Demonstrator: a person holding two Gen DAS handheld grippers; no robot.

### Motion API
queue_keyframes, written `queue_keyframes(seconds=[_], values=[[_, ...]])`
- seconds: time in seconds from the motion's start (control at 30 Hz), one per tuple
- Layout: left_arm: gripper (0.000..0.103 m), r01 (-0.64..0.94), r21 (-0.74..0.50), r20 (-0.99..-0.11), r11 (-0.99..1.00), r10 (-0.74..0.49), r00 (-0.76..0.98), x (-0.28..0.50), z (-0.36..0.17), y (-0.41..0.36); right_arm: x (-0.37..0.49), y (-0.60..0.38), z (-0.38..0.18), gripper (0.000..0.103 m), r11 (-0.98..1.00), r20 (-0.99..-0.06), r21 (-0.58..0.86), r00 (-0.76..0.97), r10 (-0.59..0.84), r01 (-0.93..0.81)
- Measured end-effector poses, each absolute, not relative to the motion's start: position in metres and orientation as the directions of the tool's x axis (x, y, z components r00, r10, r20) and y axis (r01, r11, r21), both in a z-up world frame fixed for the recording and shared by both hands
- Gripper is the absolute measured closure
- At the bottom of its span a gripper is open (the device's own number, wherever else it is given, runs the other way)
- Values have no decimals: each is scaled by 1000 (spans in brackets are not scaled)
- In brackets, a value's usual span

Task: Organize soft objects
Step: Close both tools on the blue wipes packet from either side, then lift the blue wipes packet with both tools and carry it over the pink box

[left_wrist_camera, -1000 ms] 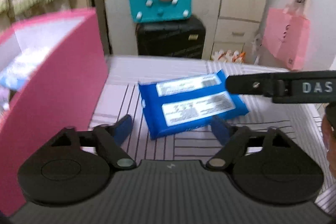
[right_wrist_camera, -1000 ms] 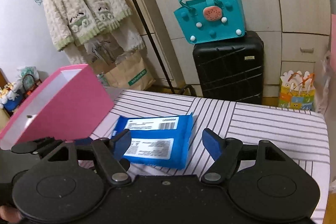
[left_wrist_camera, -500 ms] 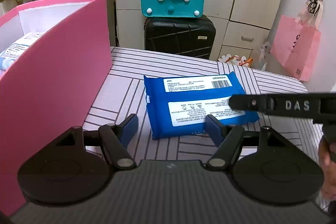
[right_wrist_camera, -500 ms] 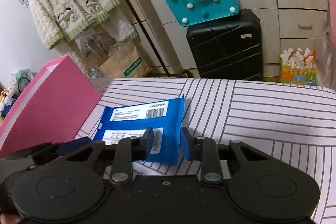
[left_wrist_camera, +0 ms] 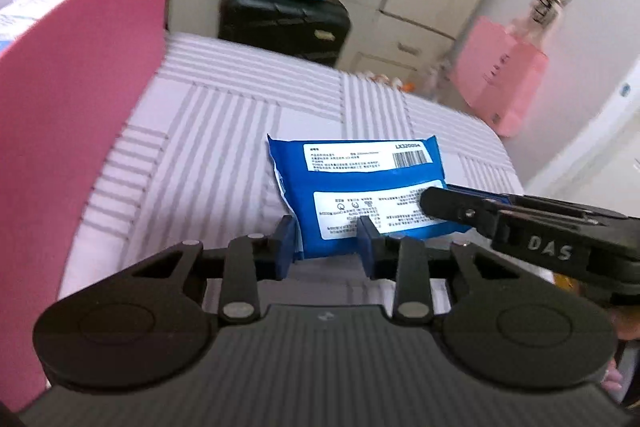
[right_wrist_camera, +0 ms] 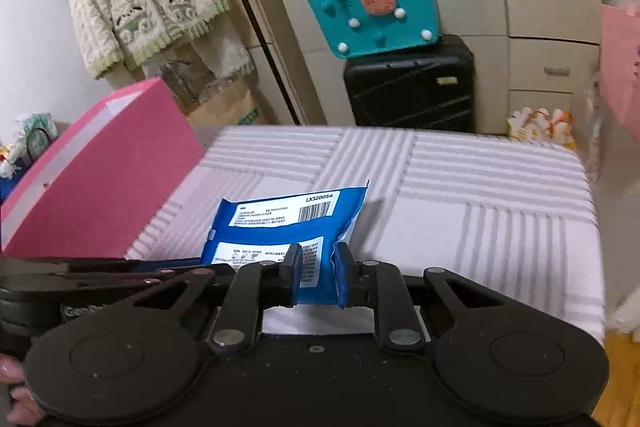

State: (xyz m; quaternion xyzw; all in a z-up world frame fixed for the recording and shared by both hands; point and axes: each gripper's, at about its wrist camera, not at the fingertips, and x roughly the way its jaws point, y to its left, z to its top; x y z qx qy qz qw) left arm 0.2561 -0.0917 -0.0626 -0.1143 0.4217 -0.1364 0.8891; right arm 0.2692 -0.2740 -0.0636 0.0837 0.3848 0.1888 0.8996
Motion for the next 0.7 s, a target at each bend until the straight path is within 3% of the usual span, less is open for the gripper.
queue_keyframes(seconds=[0.17, 0.4, 0.5, 0.6, 0.7], values=[[71, 192, -255, -747, 948, -319, 583, 242, -61, -102, 249, -278, -68, 81, 932, -673, 275, 644, 363, -237], [55, 165, -223, -732, 961, -277, 623, 256, -61, -99, 249, -285, -70, 76, 947, -673, 253, 666, 321, -200], [57, 171, -218, -724, 961, -277, 631, 261, -62, -99, 250, -284, -73, 71, 934, -670, 289, 653, 353, -209], [68, 194, -266, -727, 944, -329, 603, 260, -61, -98, 251, -280, -75, 72, 914, -661, 337, 635, 399, -224], [71, 198, -293, -728, 935, -353, 589, 259, -61, -98, 249, -272, -74, 72, 925, -668, 304, 641, 378, -229]])
